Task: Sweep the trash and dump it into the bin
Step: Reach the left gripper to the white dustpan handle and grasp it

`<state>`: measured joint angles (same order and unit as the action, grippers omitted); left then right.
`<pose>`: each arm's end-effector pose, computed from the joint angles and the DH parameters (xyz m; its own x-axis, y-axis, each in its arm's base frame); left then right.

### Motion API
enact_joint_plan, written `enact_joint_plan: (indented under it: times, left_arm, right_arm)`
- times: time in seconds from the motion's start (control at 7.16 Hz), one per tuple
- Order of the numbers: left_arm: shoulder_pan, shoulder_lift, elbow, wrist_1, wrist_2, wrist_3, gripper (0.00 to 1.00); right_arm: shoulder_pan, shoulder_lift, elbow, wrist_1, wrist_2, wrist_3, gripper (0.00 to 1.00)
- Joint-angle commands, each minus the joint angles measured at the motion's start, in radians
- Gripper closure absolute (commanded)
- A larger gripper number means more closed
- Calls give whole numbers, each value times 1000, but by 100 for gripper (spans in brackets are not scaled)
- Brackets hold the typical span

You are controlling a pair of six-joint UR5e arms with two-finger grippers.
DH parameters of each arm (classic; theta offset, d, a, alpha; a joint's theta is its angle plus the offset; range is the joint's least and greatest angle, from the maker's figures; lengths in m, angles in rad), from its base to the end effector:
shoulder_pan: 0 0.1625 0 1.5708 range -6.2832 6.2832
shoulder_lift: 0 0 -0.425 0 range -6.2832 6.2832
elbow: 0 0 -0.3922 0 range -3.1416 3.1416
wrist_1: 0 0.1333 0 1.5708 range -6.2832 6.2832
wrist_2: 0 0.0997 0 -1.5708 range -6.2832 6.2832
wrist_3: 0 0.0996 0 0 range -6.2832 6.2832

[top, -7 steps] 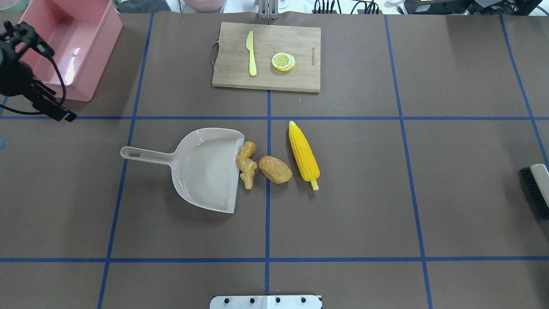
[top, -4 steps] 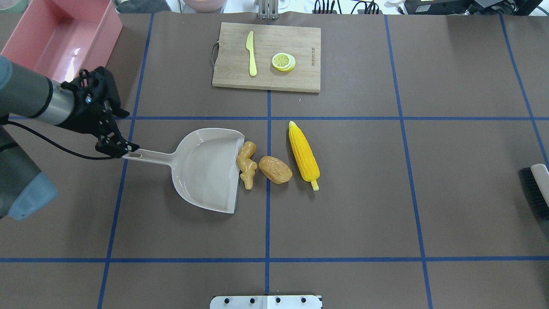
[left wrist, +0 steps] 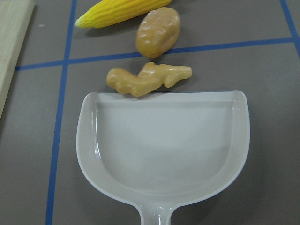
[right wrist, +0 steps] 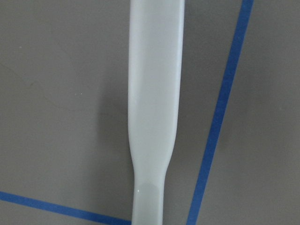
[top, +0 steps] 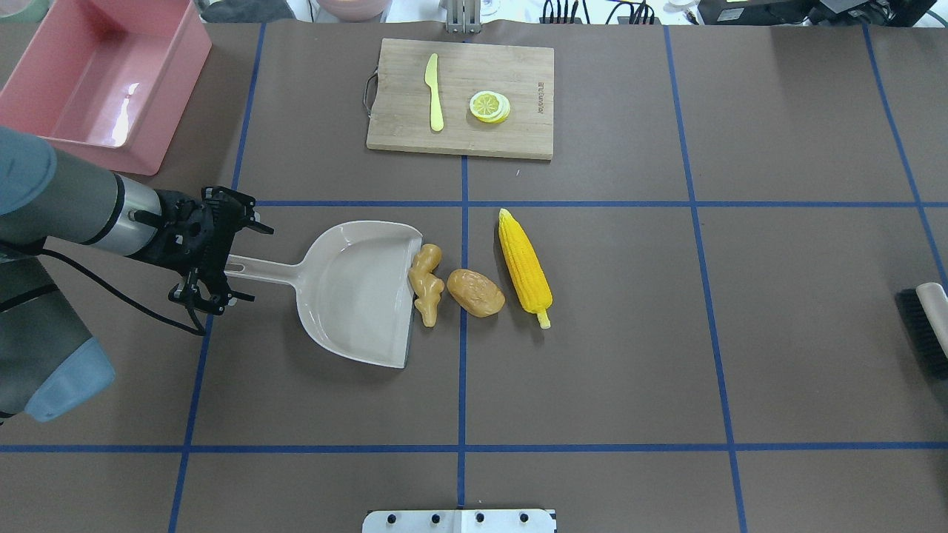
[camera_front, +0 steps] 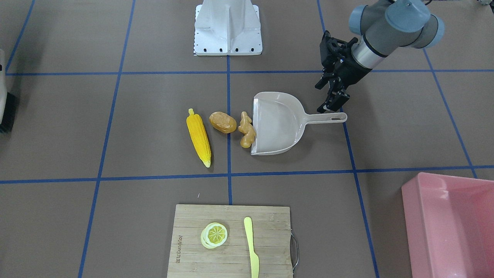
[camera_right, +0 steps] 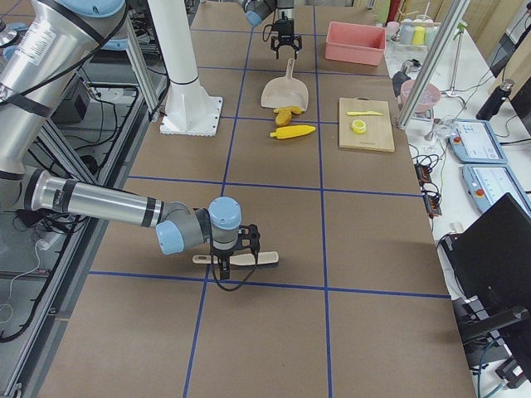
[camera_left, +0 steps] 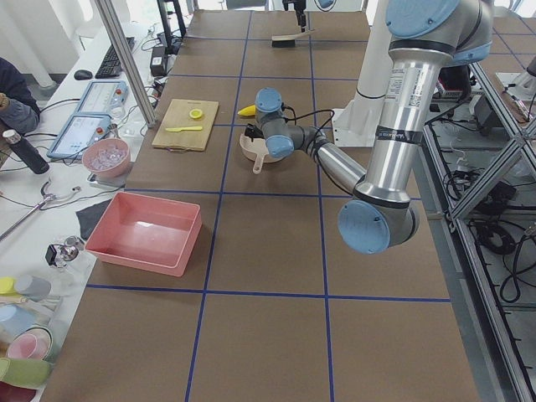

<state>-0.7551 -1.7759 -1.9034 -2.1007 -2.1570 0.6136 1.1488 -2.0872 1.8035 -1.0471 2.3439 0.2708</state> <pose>0.3427 -0.4299 0.3304 -0.0239 0.9578 0.2863 -0.4126 -0.2704 0.8698 -0.0567 -0.2820 0.6874 0.6701 -0.1914 0.7172 0.2269 0.9728 0.0476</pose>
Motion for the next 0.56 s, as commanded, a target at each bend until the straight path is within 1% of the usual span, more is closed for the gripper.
enact_joint_plan:
  times: [0.0,0.42]
  left_arm:
    - [-4,-43,16,79,6,23,1]
    - [-6,-42,26,143,2,-30,1]
  right_arm:
    - [-23,7,-15,3,37,22,0]
    - [-104,7,-39,-1,28,22,0]
